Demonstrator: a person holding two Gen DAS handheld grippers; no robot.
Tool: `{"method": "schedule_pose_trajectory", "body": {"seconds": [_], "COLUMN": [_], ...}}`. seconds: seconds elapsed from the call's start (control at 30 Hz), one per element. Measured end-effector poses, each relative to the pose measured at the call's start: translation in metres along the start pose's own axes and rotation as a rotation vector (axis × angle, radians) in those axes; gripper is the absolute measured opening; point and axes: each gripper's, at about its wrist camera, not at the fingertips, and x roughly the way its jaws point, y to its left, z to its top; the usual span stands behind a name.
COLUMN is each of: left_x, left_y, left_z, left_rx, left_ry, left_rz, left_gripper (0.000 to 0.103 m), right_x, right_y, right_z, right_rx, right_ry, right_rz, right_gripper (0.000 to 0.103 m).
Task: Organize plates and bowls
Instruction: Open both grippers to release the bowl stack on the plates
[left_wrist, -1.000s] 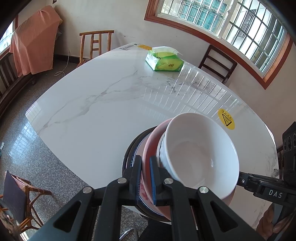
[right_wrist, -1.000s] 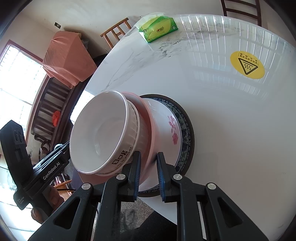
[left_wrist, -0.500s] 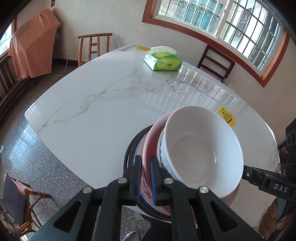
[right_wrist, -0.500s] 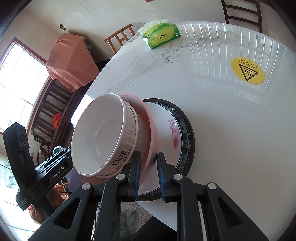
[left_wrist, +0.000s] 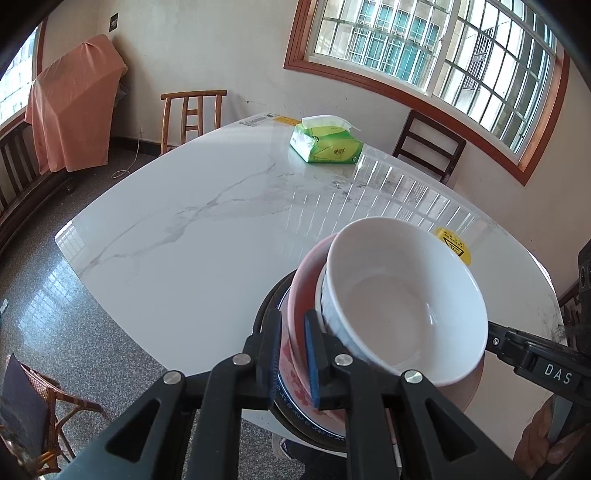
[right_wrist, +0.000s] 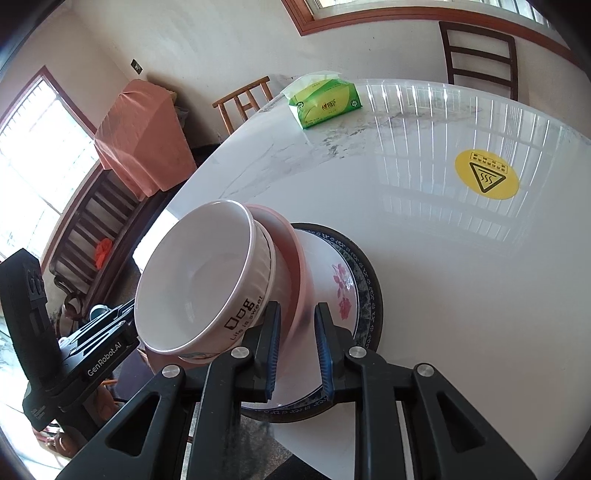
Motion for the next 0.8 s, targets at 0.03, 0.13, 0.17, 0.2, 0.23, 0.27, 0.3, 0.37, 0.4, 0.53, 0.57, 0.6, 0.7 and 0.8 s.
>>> {"method": "schedule_pose_trajectory", "body": {"seconds": [0.03, 0.13, 0.17, 0.2, 0.23, 0.27, 0.3, 0.37, 0.4, 0.53, 0.57, 0.6, 0.7, 0.8], "left_x": [-0.001, -0.002, -0.003, -0.003, -0.003, -0.003, -0.003, -0.004, -0.004, -0.007, -0.008, -0.009, -0.012, -0.019], "left_y": [0.000, 0.002, 0.003, 0.003, 0.004, 0.005, 0.006, 0.005, 0.005, 0.006, 0.006, 0.007, 0.008, 0.006], "left_z": [-0.001, -0.005, -0.006, -0.006, -0.007, -0.008, -0.009, -0.011, -0.012, -0.020, -0.022, -0.024, -0.030, -0.039], "left_rx": [-0.002, -0.008, -0.009, -0.009, -0.013, -0.017, -0.020, -0.018, -0.015, -0.001, 0.001, 0.000, -0.003, 0.020], "left_ry": [-0.009, -0.038, -0.049, -0.058, -0.068, -0.079, -0.090, -0.115, -0.130, -0.192, -0.204, -0.216, -0.253, -0.309], "left_rz": [0.003, 0.019, 0.024, 0.023, 0.018, 0.014, 0.013, 0.024, 0.032, 0.068, 0.067, 0.068, 0.071, 0.090], "left_gripper": [0.016, 0.025, 0.027, 0.028, 0.029, 0.029, 0.029, 0.031, 0.033, 0.044, 0.044, 0.045, 0.052, 0.055], "right_x": [-0.001, -0.002, -0.002, -0.003, -0.003, -0.003, -0.003, -0.005, -0.006, -0.017, -0.021, -0.024, -0.033, -0.044], "right_y": [0.000, 0.001, 0.001, 0.000, 0.000, -0.001, -0.003, -0.004, -0.003, 0.000, 0.002, 0.004, 0.008, 0.019], "right_z": [-0.001, -0.003, -0.004, -0.004, -0.004, -0.005, -0.005, -0.008, -0.010, -0.017, -0.019, -0.021, -0.026, -0.038], "right_rx": [-0.009, -0.022, -0.024, -0.025, -0.024, -0.019, -0.012, -0.007, -0.010, -0.026, -0.034, -0.042, -0.048, -0.083], "right_ry": [-0.013, -0.053, -0.064, -0.074, -0.084, -0.092, -0.101, -0.125, -0.144, -0.237, -0.265, -0.286, -0.337, -0.405], "right_rz": [-0.011, -0.037, -0.042, -0.048, -0.052, -0.053, -0.054, -0.062, -0.066, -0.076, -0.085, -0.088, -0.057, -0.045], "right_gripper": [0.023, 0.027, 0.027, 0.029, 0.031, 0.032, 0.034, 0.037, 0.039, 0.049, 0.051, 0.053, 0.067, 0.072]}}
